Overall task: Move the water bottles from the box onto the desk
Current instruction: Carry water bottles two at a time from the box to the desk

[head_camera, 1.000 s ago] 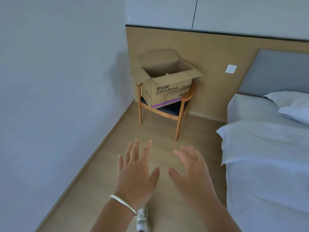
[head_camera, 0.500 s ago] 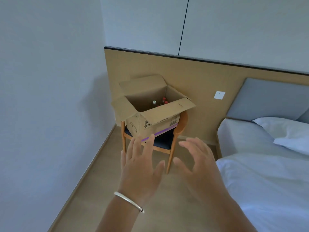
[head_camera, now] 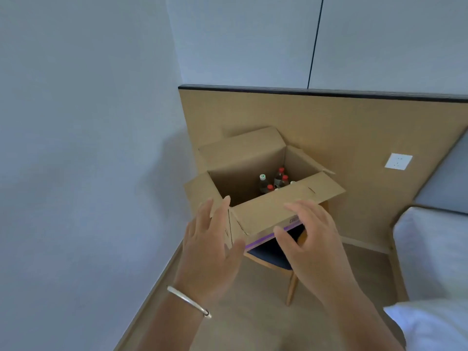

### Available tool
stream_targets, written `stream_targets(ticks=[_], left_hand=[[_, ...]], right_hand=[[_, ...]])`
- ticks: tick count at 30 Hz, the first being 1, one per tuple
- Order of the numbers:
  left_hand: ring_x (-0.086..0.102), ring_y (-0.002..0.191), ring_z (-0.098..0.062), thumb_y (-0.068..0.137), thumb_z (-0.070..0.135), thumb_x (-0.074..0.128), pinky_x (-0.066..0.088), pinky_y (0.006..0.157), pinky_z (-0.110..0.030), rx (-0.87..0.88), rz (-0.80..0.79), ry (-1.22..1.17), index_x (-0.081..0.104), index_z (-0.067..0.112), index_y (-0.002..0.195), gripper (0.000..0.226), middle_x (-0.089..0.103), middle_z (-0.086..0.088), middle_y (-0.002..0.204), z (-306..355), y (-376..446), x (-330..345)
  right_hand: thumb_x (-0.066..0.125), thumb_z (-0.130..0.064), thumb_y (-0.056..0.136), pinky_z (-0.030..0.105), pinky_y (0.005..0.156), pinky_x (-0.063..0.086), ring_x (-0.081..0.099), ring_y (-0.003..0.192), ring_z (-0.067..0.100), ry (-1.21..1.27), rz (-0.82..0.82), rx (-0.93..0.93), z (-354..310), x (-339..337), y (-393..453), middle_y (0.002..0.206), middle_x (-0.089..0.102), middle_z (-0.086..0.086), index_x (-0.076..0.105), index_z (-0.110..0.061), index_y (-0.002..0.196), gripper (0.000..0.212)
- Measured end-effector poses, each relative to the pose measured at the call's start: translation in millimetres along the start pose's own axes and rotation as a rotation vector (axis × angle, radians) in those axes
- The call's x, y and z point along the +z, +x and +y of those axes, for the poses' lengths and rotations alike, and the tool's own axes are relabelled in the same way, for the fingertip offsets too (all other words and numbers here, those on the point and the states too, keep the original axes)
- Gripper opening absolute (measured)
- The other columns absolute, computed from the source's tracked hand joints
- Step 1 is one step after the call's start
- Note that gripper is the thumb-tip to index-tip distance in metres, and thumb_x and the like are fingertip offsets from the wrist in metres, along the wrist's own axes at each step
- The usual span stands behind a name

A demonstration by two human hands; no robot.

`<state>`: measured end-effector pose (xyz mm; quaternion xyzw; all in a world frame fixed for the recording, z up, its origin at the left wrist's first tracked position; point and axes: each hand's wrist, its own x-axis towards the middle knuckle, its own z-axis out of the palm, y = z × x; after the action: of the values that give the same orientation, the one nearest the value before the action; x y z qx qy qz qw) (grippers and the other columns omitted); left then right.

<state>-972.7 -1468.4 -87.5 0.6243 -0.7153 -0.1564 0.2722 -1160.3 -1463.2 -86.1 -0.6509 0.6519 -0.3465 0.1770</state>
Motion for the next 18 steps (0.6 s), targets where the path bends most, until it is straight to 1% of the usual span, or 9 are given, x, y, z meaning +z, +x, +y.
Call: stream_targets(ticks=[2, 5, 6, 8, 10, 12, 14, 16, 18], left_hand=[[0.004, 0.150, -0.012, 0.093, 0.048, 0.050, 0.018, 0.122, -0.040, -0.011, -0.001, -0.037, 0.010, 0.039, 0.154, 0.073, 0.008, 0.010, 0.163, 9, 32, 9], [0.013, 0.149, -0.012, 0.085, 0.051, 0.043, 0.021, 0.121, -0.037, -0.039, 0.044, -0.069, 0.014, 0.040, 0.152, 0.074, 0.016, 0.007, 0.162, 22, 80, 27], [0.015, 0.148, -0.012, 0.084, 0.051, 0.043, 0.023, 0.120, -0.036, -0.049, 0.056, -0.078, 0.016, 0.040, 0.151, 0.073, 0.019, 0.008, 0.161, 24, 92, 32], [0.019, 0.147, -0.010, 0.084, 0.054, 0.043, 0.025, 0.119, -0.035, -0.058, 0.067, -0.084, 0.018, 0.040, 0.152, 0.074, 0.022, 0.010, 0.160, 26, 115, 43], [0.019, 0.147, -0.007, 0.086, 0.050, 0.046, 0.025, 0.119, -0.032, -0.071, 0.059, -0.093, 0.018, 0.041, 0.153, 0.073, 0.022, 0.012, 0.159, 26, 136, 54], [0.017, 0.147, -0.005, 0.090, 0.043, 0.051, 0.023, 0.118, -0.028, -0.070, 0.053, -0.097, 0.015, 0.043, 0.152, 0.072, 0.020, 0.014, 0.160, 23, 154, 63], [0.015, 0.147, -0.003, 0.095, 0.037, 0.055, 0.021, 0.116, -0.023, -0.069, 0.055, -0.101, 0.014, 0.044, 0.152, 0.071, 0.018, 0.015, 0.160, 18, 177, 73], [0.013, 0.147, 0.000, 0.096, 0.037, 0.055, 0.018, 0.112, -0.018, -0.068, 0.044, -0.103, 0.013, 0.044, 0.152, 0.071, 0.015, 0.016, 0.161, 10, 202, 84], [0.012, 0.147, 0.000, 0.096, 0.037, 0.054, 0.018, 0.112, -0.018, -0.059, 0.017, -0.100, 0.013, 0.042, 0.153, 0.071, 0.014, 0.016, 0.161, -1, 227, 94]], right_hand=[[0.062, -0.035, 0.091, 0.033, 0.114, 0.030, 0.032, 0.136, 0.006, 0.042, 0.019, -0.008, 12, -5, 38, 0.145, 0.044, -0.012, 0.052, -0.028, 0.135, 0.046], [0.062, -0.032, 0.090, 0.034, 0.113, 0.031, 0.036, 0.135, 0.007, 0.090, -0.002, -0.025, 34, -12, 93, 0.144, 0.047, -0.011, 0.054, -0.028, 0.134, 0.045], [0.062, -0.032, 0.090, 0.032, 0.113, 0.031, 0.036, 0.135, 0.007, 0.093, -0.013, -0.031, 42, -13, 109, 0.144, 0.047, -0.010, 0.054, -0.028, 0.134, 0.044], [0.063, -0.030, 0.091, 0.024, 0.110, 0.026, 0.035, 0.136, 0.007, 0.097, -0.013, -0.037, 57, -14, 137, 0.143, 0.048, -0.010, 0.055, -0.028, 0.133, 0.044], [0.065, -0.029, 0.090, 0.021, 0.105, 0.023, 0.034, 0.137, 0.006, 0.101, -0.017, -0.023, 73, -14, 161, 0.143, 0.049, -0.010, 0.056, -0.029, 0.132, 0.043], [0.064, -0.030, 0.091, 0.022, 0.103, 0.026, 0.035, 0.137, 0.007, 0.093, -0.044, -0.004, 85, -12, 178, 0.143, 0.047, -0.011, 0.055, -0.030, 0.132, 0.043], [0.063, -0.032, 0.091, 0.026, 0.105, 0.029, 0.035, 0.137, 0.008, 0.073, -0.071, 0.009, 97, -7, 196, 0.144, 0.046, -0.011, 0.053, -0.031, 0.134, 0.044], [0.063, -0.033, 0.090, 0.028, 0.108, 0.029, 0.035, 0.138, 0.008, 0.056, -0.087, 0.026, 108, 2, 217, 0.144, 0.046, -0.012, 0.052, -0.032, 0.134, 0.045], [0.063, -0.032, 0.090, 0.030, 0.111, 0.029, 0.035, 0.137, 0.008, 0.034, -0.103, 0.052, 116, 12, 236, 0.144, 0.046, -0.011, 0.052, -0.032, 0.134, 0.046]])
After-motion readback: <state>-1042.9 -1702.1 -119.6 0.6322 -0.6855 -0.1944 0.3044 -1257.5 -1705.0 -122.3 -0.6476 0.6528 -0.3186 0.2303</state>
